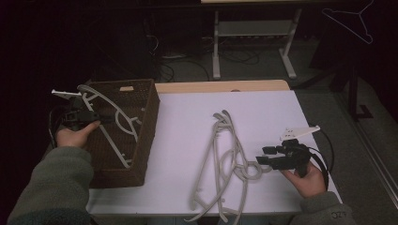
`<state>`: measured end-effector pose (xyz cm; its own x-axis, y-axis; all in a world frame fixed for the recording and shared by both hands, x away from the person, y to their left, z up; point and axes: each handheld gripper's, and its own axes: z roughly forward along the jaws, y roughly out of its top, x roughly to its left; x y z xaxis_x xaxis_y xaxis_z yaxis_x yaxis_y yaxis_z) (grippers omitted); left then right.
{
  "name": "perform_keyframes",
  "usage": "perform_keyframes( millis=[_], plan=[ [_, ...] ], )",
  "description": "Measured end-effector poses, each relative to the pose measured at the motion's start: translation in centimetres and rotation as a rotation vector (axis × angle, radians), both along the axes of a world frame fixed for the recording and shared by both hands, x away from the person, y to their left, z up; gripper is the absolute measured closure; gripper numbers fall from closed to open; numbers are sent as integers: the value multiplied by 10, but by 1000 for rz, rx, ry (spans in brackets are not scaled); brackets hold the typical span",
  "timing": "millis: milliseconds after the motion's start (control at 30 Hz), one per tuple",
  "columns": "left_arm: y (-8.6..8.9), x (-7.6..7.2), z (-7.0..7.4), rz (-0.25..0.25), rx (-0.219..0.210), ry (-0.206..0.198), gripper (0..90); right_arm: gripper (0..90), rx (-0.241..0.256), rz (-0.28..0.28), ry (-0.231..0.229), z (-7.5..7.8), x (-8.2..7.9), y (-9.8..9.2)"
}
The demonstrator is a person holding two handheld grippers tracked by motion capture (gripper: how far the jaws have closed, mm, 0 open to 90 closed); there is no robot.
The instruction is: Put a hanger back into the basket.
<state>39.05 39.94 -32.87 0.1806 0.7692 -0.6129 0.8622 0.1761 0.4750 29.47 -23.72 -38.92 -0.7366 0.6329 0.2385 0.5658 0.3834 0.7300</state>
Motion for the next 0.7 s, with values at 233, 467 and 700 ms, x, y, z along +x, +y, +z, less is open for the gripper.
perform_keyframes(
  millis=[233,467,700],
  plan=[
    [-8,-13,10,-46,-19,-58,610,462,-12,0,7,-2,1,2],
    [-29,-26,18,-124,-7,-113,604,459,-22,-11,20,-3,2,2],
    [-51,-35,19,-180,-17,-140,605,459,-24,-19,27,-3,1,2]
  ],
)
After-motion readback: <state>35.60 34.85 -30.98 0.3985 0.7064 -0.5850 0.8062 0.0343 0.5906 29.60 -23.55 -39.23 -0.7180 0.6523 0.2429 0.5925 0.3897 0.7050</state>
